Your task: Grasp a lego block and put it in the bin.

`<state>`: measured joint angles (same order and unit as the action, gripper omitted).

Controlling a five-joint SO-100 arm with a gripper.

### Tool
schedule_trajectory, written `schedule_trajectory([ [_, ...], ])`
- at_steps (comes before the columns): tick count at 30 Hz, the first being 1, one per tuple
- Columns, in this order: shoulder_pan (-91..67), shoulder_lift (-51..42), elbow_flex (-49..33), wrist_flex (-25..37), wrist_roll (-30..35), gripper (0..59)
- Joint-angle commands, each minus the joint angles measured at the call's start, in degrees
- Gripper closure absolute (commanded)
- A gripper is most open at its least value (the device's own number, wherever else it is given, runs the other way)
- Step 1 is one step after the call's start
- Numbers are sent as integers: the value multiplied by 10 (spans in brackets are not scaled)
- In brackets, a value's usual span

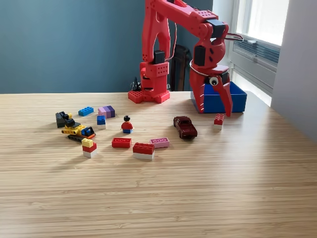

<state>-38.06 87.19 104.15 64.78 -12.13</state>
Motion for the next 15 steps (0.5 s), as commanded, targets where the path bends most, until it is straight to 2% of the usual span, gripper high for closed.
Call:
schedule_trajectory([
  [1,3,-16,-45,-12,-8,245],
  [9,-2,-78,-89,-21,-9,249],
  [15,-17,-119,-113,-23,6,306],
])
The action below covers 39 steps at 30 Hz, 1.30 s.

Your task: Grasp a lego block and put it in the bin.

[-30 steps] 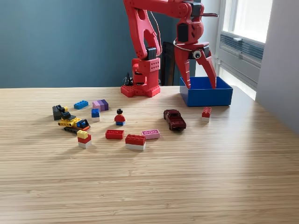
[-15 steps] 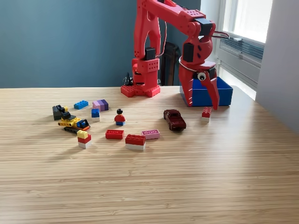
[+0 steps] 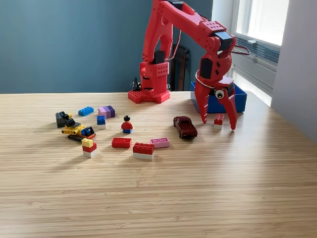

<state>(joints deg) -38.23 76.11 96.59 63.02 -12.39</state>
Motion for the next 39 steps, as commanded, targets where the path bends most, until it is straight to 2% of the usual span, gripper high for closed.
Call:
schedule_trajectory([
  [1,-17,-12,-41,-4,10,334],
  [5,-24,-18,-44,-4,21,483],
  [8,-27,-18,-44,-4,31,501],
  [13,-35,-14,-42,-4,40,586],
  [22,-34,-11,-40,15,83,586],
  [25,-34,-9,-66,63,89,586],
  [29,-35,9,-164,161,100,586],
  [33,-33,54,-209,191,103,586],
  [39,-63,129,-231,250,105,586],
])
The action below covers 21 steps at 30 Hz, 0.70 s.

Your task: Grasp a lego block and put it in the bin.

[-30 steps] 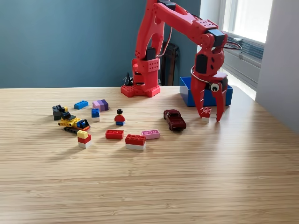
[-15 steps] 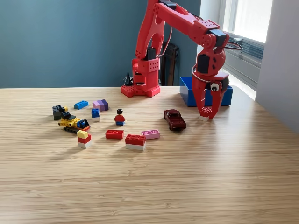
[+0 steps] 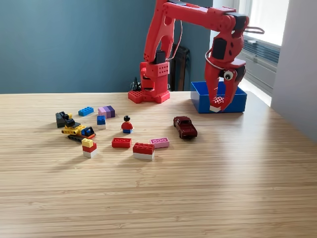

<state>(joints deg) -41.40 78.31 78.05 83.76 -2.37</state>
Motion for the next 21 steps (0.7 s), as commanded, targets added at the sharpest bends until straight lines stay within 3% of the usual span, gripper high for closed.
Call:
schedule_trajectory([
  [1,-46,120,-44,54,8,586],
  [11,-201,187,-10,134,55,586],
  [21,-249,182,66,139,64,586],
])
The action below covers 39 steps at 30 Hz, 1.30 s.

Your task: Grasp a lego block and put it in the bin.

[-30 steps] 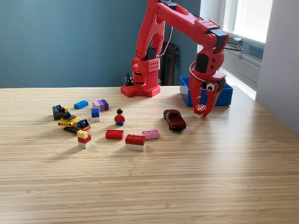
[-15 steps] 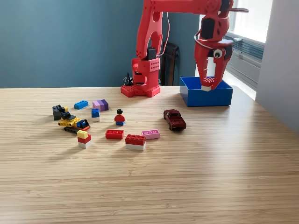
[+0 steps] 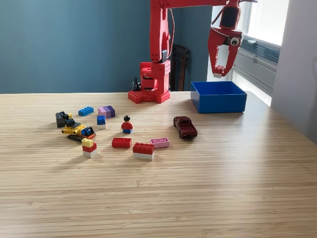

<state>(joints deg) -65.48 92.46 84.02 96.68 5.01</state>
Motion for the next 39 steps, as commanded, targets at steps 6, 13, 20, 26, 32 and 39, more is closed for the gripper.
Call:
schedule_trajectory([
  [6,-8,40,24,10,-54,484],
  [13,-5,42,30,12,-76,261],
  [20,4,42,-6,11,-51,323],
  [26,85,39,-74,8,-4,382],
  [32,191,38,-91,-19,7,364],
  [39,281,38,-77,-20,-28,341],
])
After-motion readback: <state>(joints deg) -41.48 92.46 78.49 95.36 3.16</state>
